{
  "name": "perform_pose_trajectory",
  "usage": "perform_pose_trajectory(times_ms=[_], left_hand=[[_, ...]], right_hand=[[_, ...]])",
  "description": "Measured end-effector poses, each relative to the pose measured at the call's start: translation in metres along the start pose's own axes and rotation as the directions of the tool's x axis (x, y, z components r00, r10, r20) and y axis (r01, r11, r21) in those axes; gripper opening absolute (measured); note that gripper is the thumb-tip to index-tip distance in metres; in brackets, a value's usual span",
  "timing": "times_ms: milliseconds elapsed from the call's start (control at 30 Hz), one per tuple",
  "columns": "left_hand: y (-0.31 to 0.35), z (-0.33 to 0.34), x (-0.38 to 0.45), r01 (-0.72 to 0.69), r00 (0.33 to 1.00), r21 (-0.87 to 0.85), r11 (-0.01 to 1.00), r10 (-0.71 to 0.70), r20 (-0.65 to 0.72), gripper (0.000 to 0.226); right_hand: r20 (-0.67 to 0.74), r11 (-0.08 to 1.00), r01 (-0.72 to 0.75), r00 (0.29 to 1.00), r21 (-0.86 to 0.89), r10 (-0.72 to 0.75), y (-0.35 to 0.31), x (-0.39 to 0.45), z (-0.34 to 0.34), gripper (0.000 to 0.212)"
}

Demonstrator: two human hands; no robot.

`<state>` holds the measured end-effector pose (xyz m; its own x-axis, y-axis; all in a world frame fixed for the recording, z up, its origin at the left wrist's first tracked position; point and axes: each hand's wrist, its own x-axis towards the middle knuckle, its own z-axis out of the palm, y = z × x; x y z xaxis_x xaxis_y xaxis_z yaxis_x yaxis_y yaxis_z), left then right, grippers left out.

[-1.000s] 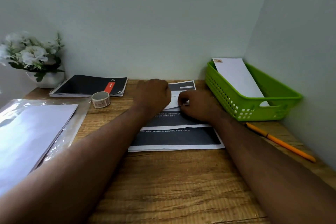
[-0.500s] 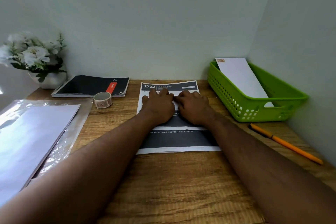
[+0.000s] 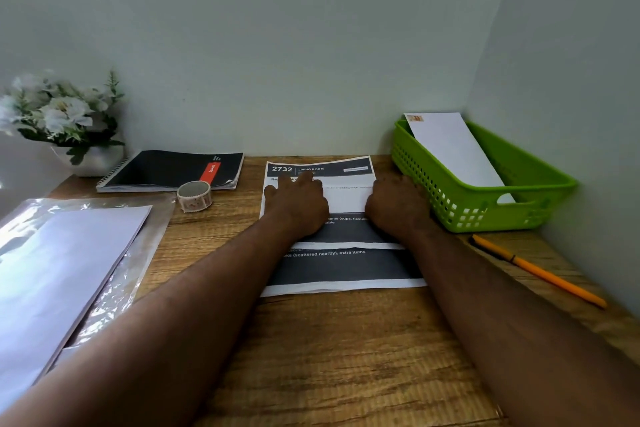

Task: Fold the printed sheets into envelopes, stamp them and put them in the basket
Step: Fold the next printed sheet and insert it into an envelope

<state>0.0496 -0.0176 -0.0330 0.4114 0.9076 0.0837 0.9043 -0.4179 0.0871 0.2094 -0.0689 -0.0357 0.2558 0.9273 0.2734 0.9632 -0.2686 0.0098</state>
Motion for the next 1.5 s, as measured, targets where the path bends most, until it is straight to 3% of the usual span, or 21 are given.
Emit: perform_pose_trajectory(times_ms=[133, 233, 300, 367, 467, 600, 800, 933, 1033, 1200, 1300, 1400, 1467, 1500], left_hand=[[0.003, 0.004, 0.0, -0.025, 0.999, 0.055, 0.998, 0.027, -0.04, 0.047], [0.004, 0.007, 0.002, -0.113, 0.994, 0.017, 0.993, 0.113, -0.009, 0.056], [0.003, 0.007, 0.003, -0.145, 0.989, 0.023, 0.989, 0.145, 0.021, 0.056], [-0.001, 0.005, 0.003, -0.102, 0.994, 0.018, 0.995, 0.102, 0.042, 0.053], [-0.001, 0.002, -0.001, -0.03, 0.998, 0.07, 0.997, 0.027, 0.05, 0.052], [-0.013, 0.003, -0.008, 0.052, 0.998, 0.172, 0.984, -0.043, -0.054, 0.05], [-0.035, -0.006, -0.012, 0.175, 0.983, 0.413, 0.894, -0.132, -0.131, 0.046], [-0.028, -0.009, -0.003, 0.052, 0.975, 0.209, 0.976, -0.004, -0.222, 0.048], [-0.02, 0.0, 0.004, -0.081, 0.984, 0.01, 0.997, 0.082, -0.156, 0.05], [-0.023, 0.004, 0.018, -0.052, 0.995, -0.063, 0.997, 0.046, -0.085, 0.047], [-0.026, 0.005, 0.02, -0.042, 0.986, -0.155, 0.987, 0.016, -0.165, 0.042], [-0.025, 0.0, 0.015, -0.168, 0.891, -0.231, 0.958, 0.047, -0.451, 0.028], [-0.022, -0.006, 0.009, -0.255, 0.776, -0.2, 0.946, 0.077, -0.627, 0.022], [-0.02, -0.008, 0.006, -0.278, 0.722, -0.178, 0.944, 0.083, -0.687, 0.02]], right_hand=[[-0.129, 0.98, 0.163, 0.976, -0.111, -0.177, -0.008, 0.004, 0.0, 0.032], [-0.02, 0.935, 0.319, 0.947, 0.157, -0.32, -0.019, 0.009, 0.006, 0.038], [0.124, 0.919, 0.298, 0.933, 0.258, -0.337, -0.021, 0.009, 0.009, 0.042], [0.196, 0.934, 0.263, 0.929, 0.241, -0.313, -0.02, 0.008, 0.008, 0.046], [0.208, 0.94, 0.246, 0.932, 0.236, -0.296, -0.021, 0.006, 0.003, 0.047], [0.2, 0.933, 0.244, 0.933, 0.265, -0.3, -0.021, 0.005, 0.002, 0.046], [0.198, 0.929, 0.262, 0.927, 0.263, -0.318, -0.018, 0.005, 0.001, 0.047], [0.192, 0.932, 0.277, 0.927, 0.235, -0.323, -0.019, 0.008, 0.006, 0.047], [0.179, 0.931, 0.279, 0.929, 0.234, -0.323, -0.019, 0.01, 0.009, 0.048], [0.136, 0.922, 0.275, 0.938, 0.271, -0.32, -0.017, 0.01, 0.012, 0.049], [0.111, 0.921, 0.252, 0.949, 0.299, -0.295, -0.016, 0.01, 0.015, 0.051], [-0.042, 0.918, 0.263, 0.964, 0.295, -0.262, -0.014, 0.013, 0.014, 0.055], [-0.298, 0.905, 0.332, 0.921, 0.268, -0.25, -0.012, 0.016, 0.008, 0.048], [-0.442, 0.895, 0.371, 0.865, 0.248, -0.236, -0.011, 0.018, 0.005, 0.04]])
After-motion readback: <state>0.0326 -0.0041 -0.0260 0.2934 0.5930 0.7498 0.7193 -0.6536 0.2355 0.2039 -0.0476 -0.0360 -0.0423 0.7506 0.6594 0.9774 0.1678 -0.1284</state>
